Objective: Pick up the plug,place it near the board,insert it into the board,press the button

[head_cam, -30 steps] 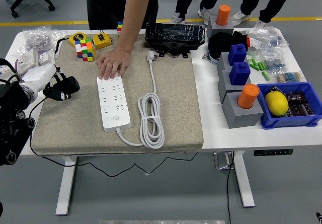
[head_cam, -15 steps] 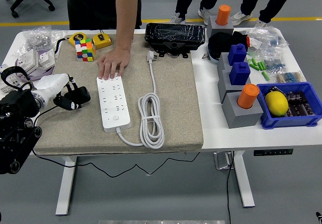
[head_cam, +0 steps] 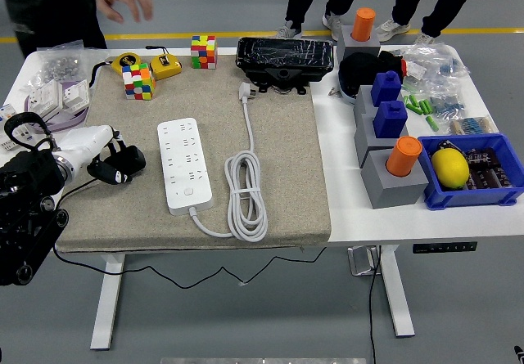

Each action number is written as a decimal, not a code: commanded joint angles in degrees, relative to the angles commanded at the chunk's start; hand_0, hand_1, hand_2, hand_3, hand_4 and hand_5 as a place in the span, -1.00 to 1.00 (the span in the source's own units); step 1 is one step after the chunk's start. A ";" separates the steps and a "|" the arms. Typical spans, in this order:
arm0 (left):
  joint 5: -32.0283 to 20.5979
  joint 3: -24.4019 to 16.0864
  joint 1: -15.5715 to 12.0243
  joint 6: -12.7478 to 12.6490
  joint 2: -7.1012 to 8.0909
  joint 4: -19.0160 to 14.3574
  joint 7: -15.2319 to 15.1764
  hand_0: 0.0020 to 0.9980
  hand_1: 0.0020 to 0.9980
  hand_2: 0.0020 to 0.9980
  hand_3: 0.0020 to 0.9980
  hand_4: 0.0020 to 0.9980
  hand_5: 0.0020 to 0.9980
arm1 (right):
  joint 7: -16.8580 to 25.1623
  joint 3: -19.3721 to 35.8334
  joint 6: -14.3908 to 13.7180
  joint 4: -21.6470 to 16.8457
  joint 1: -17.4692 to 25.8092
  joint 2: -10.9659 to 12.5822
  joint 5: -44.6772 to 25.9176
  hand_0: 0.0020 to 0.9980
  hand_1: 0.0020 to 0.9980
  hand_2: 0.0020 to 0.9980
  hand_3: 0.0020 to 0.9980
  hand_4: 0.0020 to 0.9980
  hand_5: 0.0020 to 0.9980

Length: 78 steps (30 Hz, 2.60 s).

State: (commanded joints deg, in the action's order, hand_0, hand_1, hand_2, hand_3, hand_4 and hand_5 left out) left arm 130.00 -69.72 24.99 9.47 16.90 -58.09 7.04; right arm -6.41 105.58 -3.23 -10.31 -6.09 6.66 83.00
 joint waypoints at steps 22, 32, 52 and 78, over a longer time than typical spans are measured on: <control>0.00 -1.29 0.70 3.70 0.62 -1.08 0.82 0.05 0.39 0.42 0.40 1.00 0.14 | -0.02 -0.05 0.04 0.00 -0.15 0.02 -0.18 0.67 0.46 0.43 0.53 1.00 1.00; -5.30 -5.62 -0.72 1.11 -0.10 -4.86 -1.15 0.87 0.95 0.91 0.82 1.00 1.00 | 0.02 0.10 0.03 0.00 -0.23 -0.07 -0.09 0.67 0.46 0.43 0.53 1.00 1.00; -36.45 -19.38 -15.32 -10.55 -12.30 -18.83 -12.64 1.00 1.00 1.00 1.00 1.00 1.00 | -0.09 1.39 0.15 0.00 -0.22 -1.47 1.75 0.66 0.46 0.43 0.53 1.00 1.00; -38.49 -20.68 -21.45 -13.27 -15.30 -21.94 -14.39 0.81 0.91 0.91 0.92 1.00 1.00 | -0.14 1.60 0.24 0.00 0.02 -2.94 3.21 0.67 0.46 0.44 0.53 1.00 1.00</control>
State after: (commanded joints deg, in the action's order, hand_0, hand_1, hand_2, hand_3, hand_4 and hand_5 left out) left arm 91.51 -90.40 3.54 -3.80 1.61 -80.03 -7.35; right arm -6.56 107.18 -3.00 -10.31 -6.07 3.72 86.21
